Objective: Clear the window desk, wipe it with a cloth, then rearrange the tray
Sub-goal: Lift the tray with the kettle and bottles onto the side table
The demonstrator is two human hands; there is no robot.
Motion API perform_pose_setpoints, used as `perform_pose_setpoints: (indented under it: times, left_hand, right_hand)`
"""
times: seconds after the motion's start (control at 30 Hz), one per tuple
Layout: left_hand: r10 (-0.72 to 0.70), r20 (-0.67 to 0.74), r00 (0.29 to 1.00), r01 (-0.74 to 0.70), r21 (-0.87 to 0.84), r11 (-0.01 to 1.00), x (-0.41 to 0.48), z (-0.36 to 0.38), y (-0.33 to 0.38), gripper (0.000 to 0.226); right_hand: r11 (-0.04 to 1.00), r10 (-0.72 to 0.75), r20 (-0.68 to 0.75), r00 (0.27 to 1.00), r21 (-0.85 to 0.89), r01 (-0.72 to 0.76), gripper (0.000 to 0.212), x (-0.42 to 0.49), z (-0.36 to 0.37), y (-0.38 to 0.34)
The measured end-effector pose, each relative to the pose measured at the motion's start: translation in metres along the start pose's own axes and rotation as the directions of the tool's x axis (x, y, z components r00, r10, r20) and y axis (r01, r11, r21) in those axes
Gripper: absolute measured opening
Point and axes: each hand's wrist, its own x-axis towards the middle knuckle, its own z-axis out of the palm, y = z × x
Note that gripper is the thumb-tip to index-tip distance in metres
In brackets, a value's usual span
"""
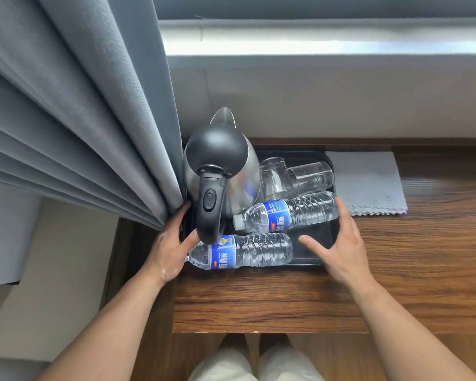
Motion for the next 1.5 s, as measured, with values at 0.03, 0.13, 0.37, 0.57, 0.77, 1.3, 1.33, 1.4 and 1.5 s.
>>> perform_pose_setpoints:
  times: [0.03,0.13,0.37,0.57,0.77,1.3,1.33,1.4,1.5]
  left_hand:
    - [0.003,-0.017,1.000,-0.004,-0.033,0.999,0.001,0.002,-0.002,0.108]
    - [0.006,-0.041,0.999,-0.011,-0.124,0.992,0.000,0.004,-0.011,0.101]
    - [0.037,-0.046,0.998,-0.041,-0.080,0.996,0.002,0.004,-0.009,0.101]
    - [0.040,-0.087,0.995,-0.050,-0.116,0.992,0.000,0.014,-0.013,0.093]
    - [0.082,-0.029,0.996,-0.085,-0.125,0.989,0.001,0.012,-0.015,0.109]
    - [0.121,-0.076,0.990,-0.133,-0.177,0.975,-0.003,0.021,-0.004,0.135]
    - [0.119,-0.079,0.990,-0.132,-0.185,0.974,-0.004,0.021,-0.004,0.134]
    - [0.124,-0.076,0.989,-0.137,-0.192,0.972,-0.004,0.022,-0.004,0.132]
    - [0.138,-0.070,0.988,-0.149,-0.205,0.967,-0.005,0.023,-0.001,0.130]
  right_hand:
    - [1.000,0.002,-0.011,1.000,0.009,-0.002,0.118,0.001,0.002,0.000]
    - [0.999,0.005,-0.040,0.999,0.039,-0.003,0.118,0.002,0.009,0.000]
    - [0.999,0.019,-0.067,0.998,0.047,-0.016,0.129,0.002,0.012,-0.001]
    - [0.998,0.045,-0.094,0.995,0.057,-0.040,0.122,0.001,0.016,-0.004]
    - [0.994,0.058,-0.109,0.992,0.098,-0.048,0.123,0.001,0.020,-0.006]
    - [0.991,0.033,-0.211,0.977,0.137,-0.004,0.119,0.004,0.032,0.002]
    - [0.991,0.028,-0.219,0.975,0.134,0.001,0.120,0.003,0.033,0.003]
    - [0.991,0.027,-0.230,0.973,0.134,0.004,0.123,0.001,0.033,0.005]
    - [0.991,0.021,-0.242,0.970,0.137,0.013,0.126,-0.002,0.030,0.004]
